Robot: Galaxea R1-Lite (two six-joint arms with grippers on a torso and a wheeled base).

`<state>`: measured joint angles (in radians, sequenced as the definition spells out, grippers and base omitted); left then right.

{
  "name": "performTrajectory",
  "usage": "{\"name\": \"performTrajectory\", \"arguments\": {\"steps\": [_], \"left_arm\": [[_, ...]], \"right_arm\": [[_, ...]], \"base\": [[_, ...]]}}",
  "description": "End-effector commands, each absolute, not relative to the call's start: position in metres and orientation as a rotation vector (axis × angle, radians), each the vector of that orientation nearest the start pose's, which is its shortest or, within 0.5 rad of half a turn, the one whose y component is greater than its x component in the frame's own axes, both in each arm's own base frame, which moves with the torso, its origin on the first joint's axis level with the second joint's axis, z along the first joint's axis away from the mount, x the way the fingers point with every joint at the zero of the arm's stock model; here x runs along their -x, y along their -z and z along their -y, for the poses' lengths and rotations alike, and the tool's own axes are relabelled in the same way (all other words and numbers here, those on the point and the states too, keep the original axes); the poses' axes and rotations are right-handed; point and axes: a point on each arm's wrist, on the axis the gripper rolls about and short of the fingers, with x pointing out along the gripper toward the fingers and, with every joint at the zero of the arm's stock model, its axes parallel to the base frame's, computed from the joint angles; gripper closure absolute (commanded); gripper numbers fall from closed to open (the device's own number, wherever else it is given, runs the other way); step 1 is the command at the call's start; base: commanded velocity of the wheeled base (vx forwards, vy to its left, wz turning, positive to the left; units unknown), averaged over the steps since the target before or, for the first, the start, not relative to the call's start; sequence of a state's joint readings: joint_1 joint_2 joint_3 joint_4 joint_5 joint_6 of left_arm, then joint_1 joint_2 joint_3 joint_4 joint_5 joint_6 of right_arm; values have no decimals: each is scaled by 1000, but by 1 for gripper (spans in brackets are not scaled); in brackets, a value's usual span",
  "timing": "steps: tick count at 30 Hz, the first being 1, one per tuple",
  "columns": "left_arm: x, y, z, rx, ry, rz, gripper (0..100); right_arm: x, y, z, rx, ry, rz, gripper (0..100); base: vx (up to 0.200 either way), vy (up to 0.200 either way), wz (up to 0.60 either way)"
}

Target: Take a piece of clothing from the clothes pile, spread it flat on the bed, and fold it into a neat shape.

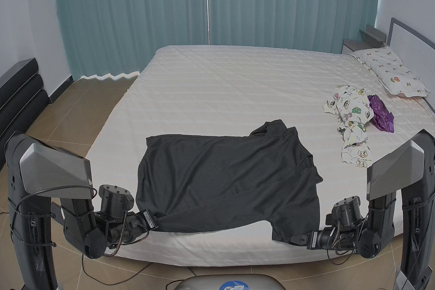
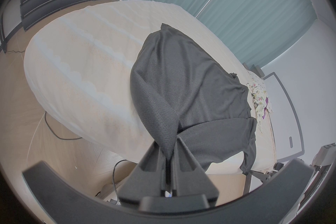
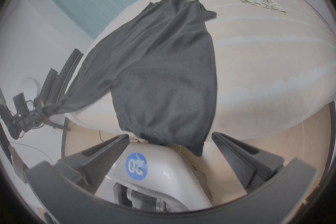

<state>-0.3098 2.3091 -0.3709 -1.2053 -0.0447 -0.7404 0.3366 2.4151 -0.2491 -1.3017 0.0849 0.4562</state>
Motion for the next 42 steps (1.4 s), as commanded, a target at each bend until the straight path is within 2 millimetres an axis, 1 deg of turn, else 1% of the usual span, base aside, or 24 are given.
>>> {"name": "performTrajectory", "arguments": {"steps": [1,12,13,20,25,28,29,30,33,36,38,39,42], "left_arm": [[-272,37,88,603,52,-816,100],[-271,36,88,613,77,-829,100],[-270,36,87,615,79,-830,100],[-270,36,87,618,81,-832,100],[-265,37,85,598,70,-836,100],[-264,33,85,598,75,-831,100],[-263,33,85,597,74,-833,100],[-263,31,85,597,77,-828,100],[-263,28,84,592,78,-822,100],[-259,28,81,536,93,-826,100],[-259,28,81,536,93,-826,100],[-257,26,77,488,99,-821,100],[-255,27,70,439,100,-823,100]], "right_arm": [[-239,76,-91,-300,-192,-950,0],[-238,73,-88,-308,-183,-946,0],[-238,73,-88,-307,-180,-947,100],[-227,67,-81,-299,-159,-969,100],[-214,58,-67,-303,-117,-988,100],[-203,47,-56,-301,-105,-995,100],[-203,46,-55,-302,-107,-992,100],[-200,40,-50,-316,-101,-980,100],[-195,32,-45,-333,-102,-968,100],[-194,23,-39,-350,-87,-946,100],[-194,23,-39,-350,-87,-946,100],[-189,16,-36,-350,-70,-972,100],[-180,10,-34,-334,-67,-1012,100]], "base": [[0,0,0],[0,0,0],[0,0,0],[0,0,0],[0,0,0],[0,0,0],[0,0,0],[0,0,0],[0,0,0],[0,0,0],[0,0,0],[0,0,0],[0,0,0]]}}
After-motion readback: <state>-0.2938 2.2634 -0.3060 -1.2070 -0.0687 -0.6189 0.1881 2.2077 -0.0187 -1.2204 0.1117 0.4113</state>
